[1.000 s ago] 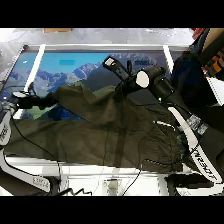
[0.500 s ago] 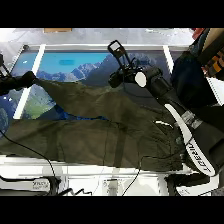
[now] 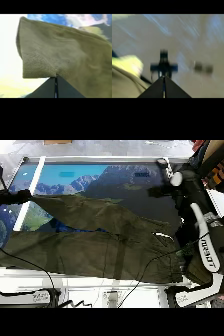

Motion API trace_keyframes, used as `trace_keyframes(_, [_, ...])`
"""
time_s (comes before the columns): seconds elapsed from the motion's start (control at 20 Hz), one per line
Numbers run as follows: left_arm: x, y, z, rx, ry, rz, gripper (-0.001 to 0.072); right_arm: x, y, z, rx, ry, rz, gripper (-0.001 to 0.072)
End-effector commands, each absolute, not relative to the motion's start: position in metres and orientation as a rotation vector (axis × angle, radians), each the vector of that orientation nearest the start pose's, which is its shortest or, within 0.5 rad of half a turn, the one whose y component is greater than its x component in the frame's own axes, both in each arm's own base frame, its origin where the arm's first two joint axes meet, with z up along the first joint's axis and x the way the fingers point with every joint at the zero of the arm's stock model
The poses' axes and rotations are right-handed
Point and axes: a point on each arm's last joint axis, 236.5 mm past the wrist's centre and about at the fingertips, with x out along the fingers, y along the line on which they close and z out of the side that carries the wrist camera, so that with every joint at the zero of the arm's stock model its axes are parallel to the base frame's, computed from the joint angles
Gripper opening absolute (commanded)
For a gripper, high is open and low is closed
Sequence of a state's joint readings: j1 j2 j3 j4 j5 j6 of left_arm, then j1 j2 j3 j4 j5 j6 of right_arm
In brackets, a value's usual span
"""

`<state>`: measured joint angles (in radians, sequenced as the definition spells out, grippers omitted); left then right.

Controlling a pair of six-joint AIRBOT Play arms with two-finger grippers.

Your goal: Fold the clothes and pants, and hang the long-sleeved shirts on hangers.

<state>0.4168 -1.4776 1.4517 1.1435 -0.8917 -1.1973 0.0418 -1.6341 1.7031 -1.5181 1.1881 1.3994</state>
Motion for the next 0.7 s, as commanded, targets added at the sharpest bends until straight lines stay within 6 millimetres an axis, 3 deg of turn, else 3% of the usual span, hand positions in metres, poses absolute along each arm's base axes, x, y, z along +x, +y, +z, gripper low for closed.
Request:
trace_keyframes(0.0, [0.488, 0.166, 0.097, -0.193, 0.783, 0.109, 0.0018, 0.445, -0.034, 0.032, -0.059, 1.377, 0.195, 0.0025])
trace_keyframes(0.15, [0.475, 0.194, 0.11, -0.206, 0.753, 0.169, 0.0018, 0.415, -0.043, 0.03, 0.02, 1.453, 0.323, 0.0025])
trace_keyframes(0.35, [0.462, 0.224, 0.103, -0.225, 0.765, 0.223, 0.0018, 0.371, -0.033, 0.006, 0.236, 1.556, 0.479, 0.0025])
trace_keyframes(0.5, [0.452, 0.23, 0.075, -0.2, 0.861, 0.225, 0.0018, 0.336, -0.029, -0.027, 0.349, 1.648, 0.518, 0.0026])
trace_keyframes(0.6, [0.439, 0.233, 0.047, -0.152, 0.974, 0.213, 0.0018, 0.333, -0.037, -0.042, 0.386, 1.636, 0.48, 0.0029])
trace_keyframes(0.65, [0.434, 0.234, 0.037, -0.145, 1.015, 0.211, 0.0019, 0.337, -0.043, -0.047, 0.407, 1.619, 0.436, 0.0105])
